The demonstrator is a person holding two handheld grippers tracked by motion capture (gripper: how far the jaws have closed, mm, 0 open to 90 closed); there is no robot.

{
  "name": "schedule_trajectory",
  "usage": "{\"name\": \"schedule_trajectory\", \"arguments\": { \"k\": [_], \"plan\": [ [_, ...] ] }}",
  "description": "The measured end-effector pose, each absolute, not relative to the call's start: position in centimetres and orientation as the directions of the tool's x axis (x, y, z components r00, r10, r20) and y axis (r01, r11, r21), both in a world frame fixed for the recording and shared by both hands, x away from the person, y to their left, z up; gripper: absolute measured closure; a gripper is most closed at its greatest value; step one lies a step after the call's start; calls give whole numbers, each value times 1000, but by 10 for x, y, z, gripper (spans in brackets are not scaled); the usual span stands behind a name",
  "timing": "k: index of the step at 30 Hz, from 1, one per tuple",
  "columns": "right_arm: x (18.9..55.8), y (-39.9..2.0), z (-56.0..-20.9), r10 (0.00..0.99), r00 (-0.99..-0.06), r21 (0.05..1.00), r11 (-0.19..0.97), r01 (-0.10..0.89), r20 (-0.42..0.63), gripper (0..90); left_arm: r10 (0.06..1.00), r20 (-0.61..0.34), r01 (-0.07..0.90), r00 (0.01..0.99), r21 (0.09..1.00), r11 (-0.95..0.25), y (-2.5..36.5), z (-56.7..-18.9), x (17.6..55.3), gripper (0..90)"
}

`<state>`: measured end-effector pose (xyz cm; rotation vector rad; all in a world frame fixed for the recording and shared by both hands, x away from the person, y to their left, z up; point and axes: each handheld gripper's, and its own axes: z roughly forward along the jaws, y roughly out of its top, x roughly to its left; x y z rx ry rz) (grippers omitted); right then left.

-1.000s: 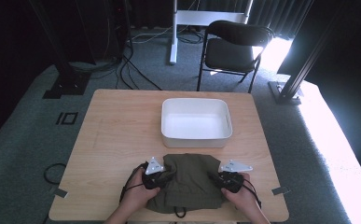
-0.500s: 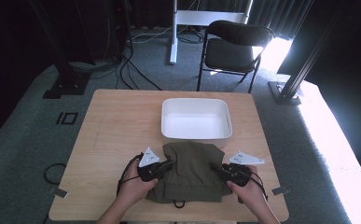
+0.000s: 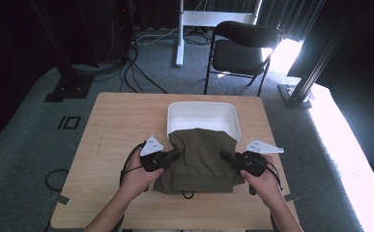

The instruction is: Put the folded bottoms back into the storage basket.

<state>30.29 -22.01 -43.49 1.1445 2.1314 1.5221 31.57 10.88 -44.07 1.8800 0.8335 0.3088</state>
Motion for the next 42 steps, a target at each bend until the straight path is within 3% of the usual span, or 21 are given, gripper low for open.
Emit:
{"name": "schedule_trajectory", "arguments": {
  "k": [14,42],
  "plan": [
    [341,-224,-403,755,-619,909,77,410,215,816,684,-123,366,719,903,-223,104,-401,354,833],
    [441,-225,-404,822,-505,891,-7,454,264,816,735,-195,431,650,891,-145,91,-401,463,833]
  ]
}}
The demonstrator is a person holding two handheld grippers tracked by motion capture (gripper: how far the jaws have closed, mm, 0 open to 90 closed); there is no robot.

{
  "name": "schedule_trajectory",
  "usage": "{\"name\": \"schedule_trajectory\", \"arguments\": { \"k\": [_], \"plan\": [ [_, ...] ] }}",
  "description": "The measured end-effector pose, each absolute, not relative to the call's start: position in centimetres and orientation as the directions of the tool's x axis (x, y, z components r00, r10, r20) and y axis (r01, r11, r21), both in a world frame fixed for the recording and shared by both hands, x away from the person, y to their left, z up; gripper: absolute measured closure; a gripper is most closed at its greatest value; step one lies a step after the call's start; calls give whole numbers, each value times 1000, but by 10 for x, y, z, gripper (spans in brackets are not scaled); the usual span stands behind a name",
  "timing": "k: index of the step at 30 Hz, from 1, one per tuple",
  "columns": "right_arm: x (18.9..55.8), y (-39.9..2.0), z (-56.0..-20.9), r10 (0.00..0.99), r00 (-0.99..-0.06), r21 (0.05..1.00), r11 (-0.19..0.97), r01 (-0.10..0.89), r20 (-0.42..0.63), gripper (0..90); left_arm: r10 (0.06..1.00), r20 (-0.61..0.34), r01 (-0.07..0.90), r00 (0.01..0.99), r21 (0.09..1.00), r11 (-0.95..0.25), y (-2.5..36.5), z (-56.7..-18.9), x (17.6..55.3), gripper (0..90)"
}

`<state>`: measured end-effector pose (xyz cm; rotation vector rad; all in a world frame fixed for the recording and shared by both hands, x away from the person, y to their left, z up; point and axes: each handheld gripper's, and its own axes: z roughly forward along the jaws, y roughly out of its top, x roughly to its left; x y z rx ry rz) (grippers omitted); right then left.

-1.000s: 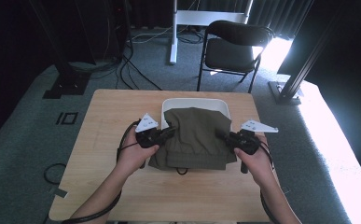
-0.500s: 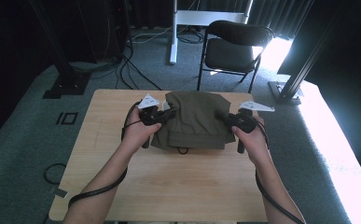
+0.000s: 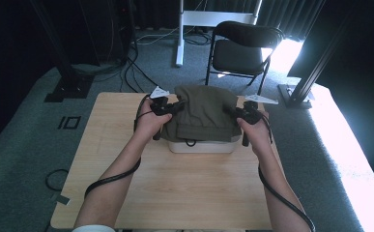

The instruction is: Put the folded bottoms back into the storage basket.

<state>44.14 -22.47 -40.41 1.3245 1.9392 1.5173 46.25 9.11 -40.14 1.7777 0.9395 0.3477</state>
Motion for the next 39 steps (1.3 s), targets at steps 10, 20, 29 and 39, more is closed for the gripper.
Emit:
{"name": "schedule_trajectory", "arguments": {
  "k": [10,20,29,39],
  "plan": [
    [466,-232,-431,839,-458,860,-24,510,295,816,750,-219,469,624,873,-135,80,-428,483,834],
    [476,-232,-459,852,-434,822,7,569,293,815,778,-226,556,586,810,-183,75,-453,489,830],
    [484,-223,-473,868,-420,797,49,602,264,816,795,-206,596,570,771,-227,75,-470,494,827],
    [486,-213,-481,886,-407,755,109,647,221,790,801,-162,611,576,737,-290,74,-475,491,804]
  ]
}}
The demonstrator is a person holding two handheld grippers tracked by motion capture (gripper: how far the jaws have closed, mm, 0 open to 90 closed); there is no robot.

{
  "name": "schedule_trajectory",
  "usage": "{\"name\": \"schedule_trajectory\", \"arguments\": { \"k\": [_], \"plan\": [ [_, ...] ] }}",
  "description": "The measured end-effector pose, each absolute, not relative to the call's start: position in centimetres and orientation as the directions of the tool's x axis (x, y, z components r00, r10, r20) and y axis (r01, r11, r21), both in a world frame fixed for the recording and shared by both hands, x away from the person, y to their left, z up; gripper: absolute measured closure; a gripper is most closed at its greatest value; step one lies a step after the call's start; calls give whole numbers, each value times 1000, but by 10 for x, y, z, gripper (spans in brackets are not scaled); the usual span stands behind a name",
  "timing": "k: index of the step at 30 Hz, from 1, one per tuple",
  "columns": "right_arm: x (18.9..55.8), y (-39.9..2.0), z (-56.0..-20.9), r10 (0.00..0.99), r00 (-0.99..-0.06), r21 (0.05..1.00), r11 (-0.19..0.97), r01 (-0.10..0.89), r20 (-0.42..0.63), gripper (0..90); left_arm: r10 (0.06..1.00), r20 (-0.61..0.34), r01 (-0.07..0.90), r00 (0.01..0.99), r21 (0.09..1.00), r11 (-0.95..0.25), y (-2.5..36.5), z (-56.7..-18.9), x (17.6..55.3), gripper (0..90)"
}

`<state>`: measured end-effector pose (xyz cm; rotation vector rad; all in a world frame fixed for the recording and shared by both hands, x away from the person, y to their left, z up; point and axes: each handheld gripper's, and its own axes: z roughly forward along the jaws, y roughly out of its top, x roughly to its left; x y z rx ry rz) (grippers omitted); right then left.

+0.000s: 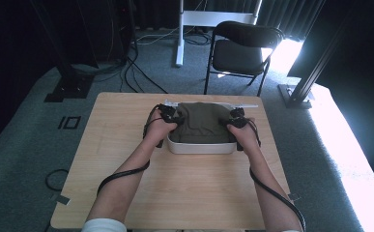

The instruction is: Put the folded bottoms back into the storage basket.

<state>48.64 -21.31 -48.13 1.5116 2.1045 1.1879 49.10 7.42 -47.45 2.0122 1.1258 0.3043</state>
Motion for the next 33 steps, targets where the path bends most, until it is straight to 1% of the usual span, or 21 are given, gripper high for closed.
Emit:
{"name": "schedule_trajectory", "arguments": {
  "k": [2,4,6,7,8,9,10,11,12,13,14,15,16,17,18,19,20,22,25,28,33],
  "plan": [
    [487,-212,-482,889,-405,751,115,650,214,745,803,-164,620,572,728,-293,75,-477,491,772],
    [487,-211,-482,887,-409,750,117,651,216,681,802,-151,614,578,728,-306,75,-480,491,687],
    [487,-211,-481,892,-402,754,116,647,207,579,800,-149,610,582,730,-307,75,-482,492,633],
    [487,-211,-480,900,-388,755,112,646,199,564,799,-154,610,581,732,-303,75,-482,491,612],
    [487,-211,-479,903,-386,761,111,639,191,550,796,-148,605,587,734,-310,75,-482,491,613],
    [488,-213,-478,900,-392,772,110,626,189,516,792,-147,598,593,738,-311,75,-482,491,586],
    [488,-213,-478,901,-395,780,114,616,180,515,791,-154,598,592,742,-304,74,-481,491,551],
    [487,-214,-476,901,-393,784,104,612,186,491,795,-151,599,588,741,-302,74,-480,490,522],
    [487,-215,-475,900,-392,790,96,606,191,468,795,-151,595,588,746,-298,73,-479,490,483],
    [487,-215,-474,899,-398,805,94,586,185,454,793,-157,590,589,754,-288,73,-478,490,416],
    [486,-216,-472,904,-394,818,95,568,168,451,790,-143,572,596,766,-293,73,-476,490,372],
    [486,-217,-469,901,-401,832,92,547,164,409,786,-136,561,602,773,-297,72,-475,490,351],
    [485,-217,-468,901,-401,837,86,541,167,382,787,-134,559,602,774,-296,72,-474,489,303],
    [485,-217,-467,900,-404,838,88,538,165,376,790,-132,554,599,781,-289,71,-472,488,272],
    [485,-217,-466,892,-420,841,94,533,166,340,786,-129,543,604,789,-288,70,-471,487,244],
    [484,-216,-465,886,-431,846,92,525,171,291,786,-128,542,605,789,-289,69,-470,486,192],
    [484,-216,-464,887,-428,844,88,530,176,286,785,-126,529,607,801,-281,67,-468,484,181],
    [482,-214,-463,890,-430,845,106,524,154,194,785,-133,529,605,804,-271,67,-466,482,181],
    [478,-211,-462,880,-455,847,138,514,133,177,781,-148,516,607,820,-246,67,-462,479,181],
    [475,-210,-463,871,-472,843,149,517,136,148,787,-123,490,605,836,-246,69,-459,476,181],
    [468,-211,-462,864,-478,845,129,519,161,138,777,-128,476,617,846,-239,74,-456,467,181]
  ]
}}
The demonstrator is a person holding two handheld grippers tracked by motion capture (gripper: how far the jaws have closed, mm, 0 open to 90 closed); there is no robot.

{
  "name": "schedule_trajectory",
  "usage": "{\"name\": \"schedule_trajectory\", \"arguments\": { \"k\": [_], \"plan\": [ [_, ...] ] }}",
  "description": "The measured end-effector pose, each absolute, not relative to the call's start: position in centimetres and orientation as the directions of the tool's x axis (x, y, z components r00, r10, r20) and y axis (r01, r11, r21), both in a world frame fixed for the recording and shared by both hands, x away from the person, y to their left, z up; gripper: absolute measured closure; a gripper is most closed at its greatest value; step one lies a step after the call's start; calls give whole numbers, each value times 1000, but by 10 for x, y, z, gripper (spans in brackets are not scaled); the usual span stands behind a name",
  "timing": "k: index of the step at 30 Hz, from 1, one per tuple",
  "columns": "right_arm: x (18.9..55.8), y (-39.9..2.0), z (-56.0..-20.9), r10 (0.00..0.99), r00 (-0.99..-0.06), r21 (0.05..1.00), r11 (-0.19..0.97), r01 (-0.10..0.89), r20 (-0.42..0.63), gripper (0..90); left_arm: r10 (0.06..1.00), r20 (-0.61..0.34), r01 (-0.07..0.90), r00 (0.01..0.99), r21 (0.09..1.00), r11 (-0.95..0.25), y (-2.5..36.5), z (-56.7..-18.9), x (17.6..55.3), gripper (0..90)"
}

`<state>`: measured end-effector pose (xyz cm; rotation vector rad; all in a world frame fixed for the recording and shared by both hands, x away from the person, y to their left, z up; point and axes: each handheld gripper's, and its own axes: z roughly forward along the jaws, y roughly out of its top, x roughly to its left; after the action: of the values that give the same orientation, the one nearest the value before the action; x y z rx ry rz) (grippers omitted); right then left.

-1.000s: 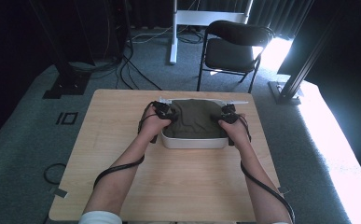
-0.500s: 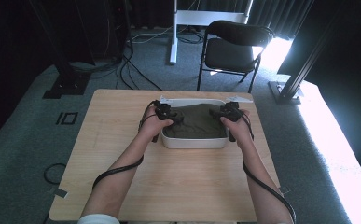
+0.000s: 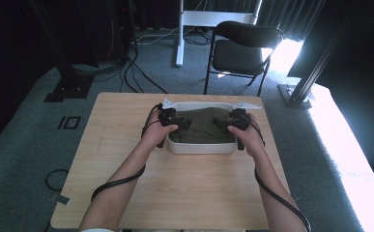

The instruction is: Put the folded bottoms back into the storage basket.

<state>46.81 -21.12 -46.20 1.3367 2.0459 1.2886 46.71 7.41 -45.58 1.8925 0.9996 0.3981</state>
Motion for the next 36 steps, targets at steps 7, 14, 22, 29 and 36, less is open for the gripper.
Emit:
{"name": "schedule_trajectory", "arguments": {
  "k": [7,14,22,29,36],
  "plan": [
    [459,-214,-458,873,-466,856,126,501,144,138,767,-140,470,626,853,-227,80,-456,454,181],
    [449,-219,-457,875,-468,869,129,478,127,138,780,-152,475,607,856,-203,88,-459,446,181],
    [435,-224,-456,873,-470,875,124,468,128,130,790,-110,482,603,840,-250,94,-458,436,181],
    [424,-228,-454,872,-475,884,121,451,123,126,788,-110,476,606,844,-248,99,-458,427,181],
    [409,-235,-455,868,-483,897,118,427,115,126,785,-119,472,608,849,-236,105,-459,417,181]
  ]
}}
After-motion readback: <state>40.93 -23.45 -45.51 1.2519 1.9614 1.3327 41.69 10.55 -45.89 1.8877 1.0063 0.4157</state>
